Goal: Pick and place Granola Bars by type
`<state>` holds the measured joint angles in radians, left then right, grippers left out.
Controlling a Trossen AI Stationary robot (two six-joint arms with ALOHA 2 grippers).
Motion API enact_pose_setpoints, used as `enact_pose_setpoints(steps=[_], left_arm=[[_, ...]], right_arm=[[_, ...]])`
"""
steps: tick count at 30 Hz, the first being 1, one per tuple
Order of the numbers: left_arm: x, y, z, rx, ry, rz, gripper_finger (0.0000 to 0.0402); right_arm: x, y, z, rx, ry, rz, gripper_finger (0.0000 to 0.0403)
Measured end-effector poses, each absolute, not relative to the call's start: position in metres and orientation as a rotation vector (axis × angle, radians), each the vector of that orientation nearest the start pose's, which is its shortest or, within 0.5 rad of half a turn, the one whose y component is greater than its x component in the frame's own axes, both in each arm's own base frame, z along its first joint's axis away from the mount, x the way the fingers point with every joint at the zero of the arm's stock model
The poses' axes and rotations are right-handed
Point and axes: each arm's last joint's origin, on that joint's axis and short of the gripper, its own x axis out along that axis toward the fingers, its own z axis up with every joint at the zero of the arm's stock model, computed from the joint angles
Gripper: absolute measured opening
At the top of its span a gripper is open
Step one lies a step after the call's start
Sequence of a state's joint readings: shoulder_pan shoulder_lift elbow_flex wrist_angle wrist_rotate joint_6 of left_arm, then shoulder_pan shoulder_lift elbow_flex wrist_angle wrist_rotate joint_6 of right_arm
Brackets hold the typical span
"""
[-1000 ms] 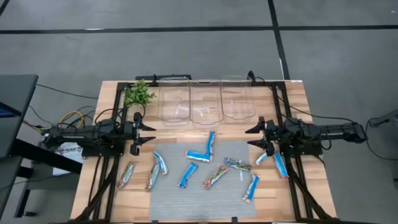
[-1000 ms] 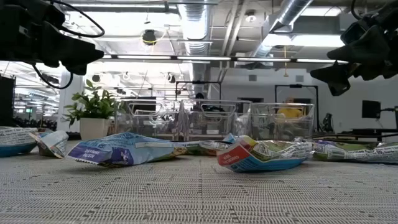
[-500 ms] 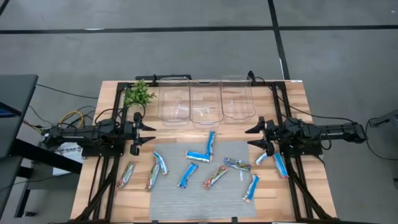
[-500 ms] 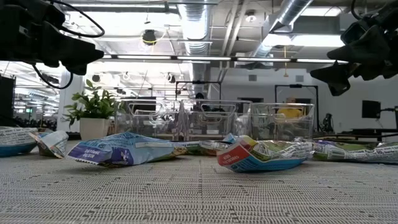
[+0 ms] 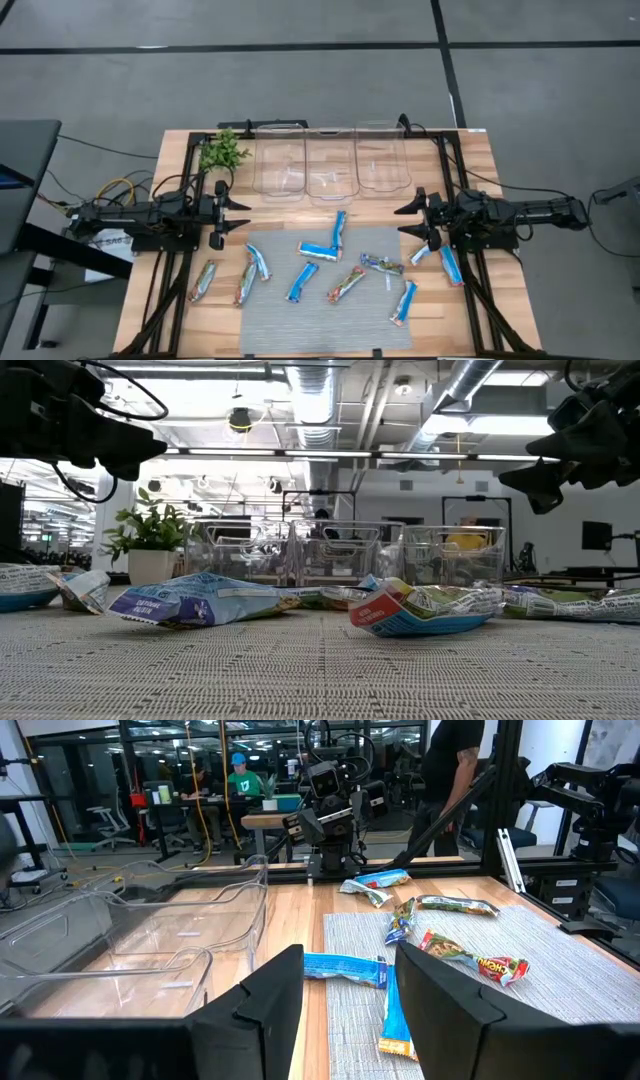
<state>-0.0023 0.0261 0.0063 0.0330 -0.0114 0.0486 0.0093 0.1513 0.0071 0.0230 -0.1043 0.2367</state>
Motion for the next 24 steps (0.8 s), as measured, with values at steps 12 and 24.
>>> enact_pose_setpoints(steps=[12,24], left_arm=[[0.0989,-0.0004,0.1669,-0.189,-0.013,-0.007,0.0155],[0.0989,0.0016,0.1677,-1.245,-0.055,0.036,0.0155]], right_arm=[[0.1059,0.004,0.1559,0.242,0.133,0.099,0.0255],[0.1059,0.004,0.1559,0.242,0.134,0.099,0.0255]])
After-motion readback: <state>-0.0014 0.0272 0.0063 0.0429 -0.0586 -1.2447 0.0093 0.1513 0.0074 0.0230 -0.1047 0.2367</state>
